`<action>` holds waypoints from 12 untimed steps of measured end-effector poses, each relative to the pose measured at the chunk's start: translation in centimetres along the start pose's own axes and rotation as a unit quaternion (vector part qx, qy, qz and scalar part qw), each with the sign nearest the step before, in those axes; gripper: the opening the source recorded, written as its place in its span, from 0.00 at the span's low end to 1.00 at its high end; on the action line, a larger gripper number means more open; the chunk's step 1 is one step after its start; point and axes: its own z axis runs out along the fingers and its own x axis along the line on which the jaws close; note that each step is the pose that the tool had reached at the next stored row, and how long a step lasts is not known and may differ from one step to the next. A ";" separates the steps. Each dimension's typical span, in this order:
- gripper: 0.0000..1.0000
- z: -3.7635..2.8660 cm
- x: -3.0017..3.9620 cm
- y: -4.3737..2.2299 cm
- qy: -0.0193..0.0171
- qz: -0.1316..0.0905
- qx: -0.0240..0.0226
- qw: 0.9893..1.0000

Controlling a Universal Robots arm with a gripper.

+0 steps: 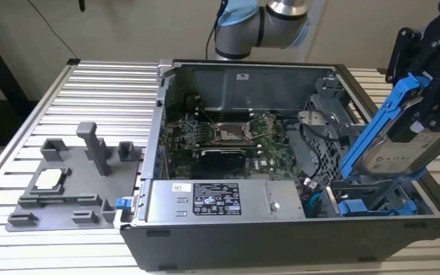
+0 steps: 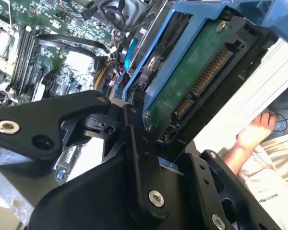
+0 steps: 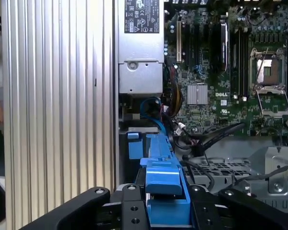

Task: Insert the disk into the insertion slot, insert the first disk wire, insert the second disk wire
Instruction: 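Insert the disk into the insertion slot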

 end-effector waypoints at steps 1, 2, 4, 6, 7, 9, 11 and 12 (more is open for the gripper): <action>0.33 0.19 0.01 -0.02 0.000 0.000 0.000 1.000; 0.33 0.36 0.01 -0.03 0.000 -0.001 0.000 1.000; 0.33 0.72 0.01 -0.06 0.000 -0.002 0.000 1.000; 0.33 1.10 0.02 -0.10 0.000 -0.003 0.000 1.000; 0.33 1.28 0.02 -0.12 0.000 -0.004 0.000 1.000; 0.33 1.65 0.02 -0.15 0.000 -0.005 0.000 1.000; 0.33 2.00 0.04 -0.18 0.000 -0.005 0.000 1.000; 0.33 2.18 0.04 -0.21 0.000 -0.006 0.000 1.000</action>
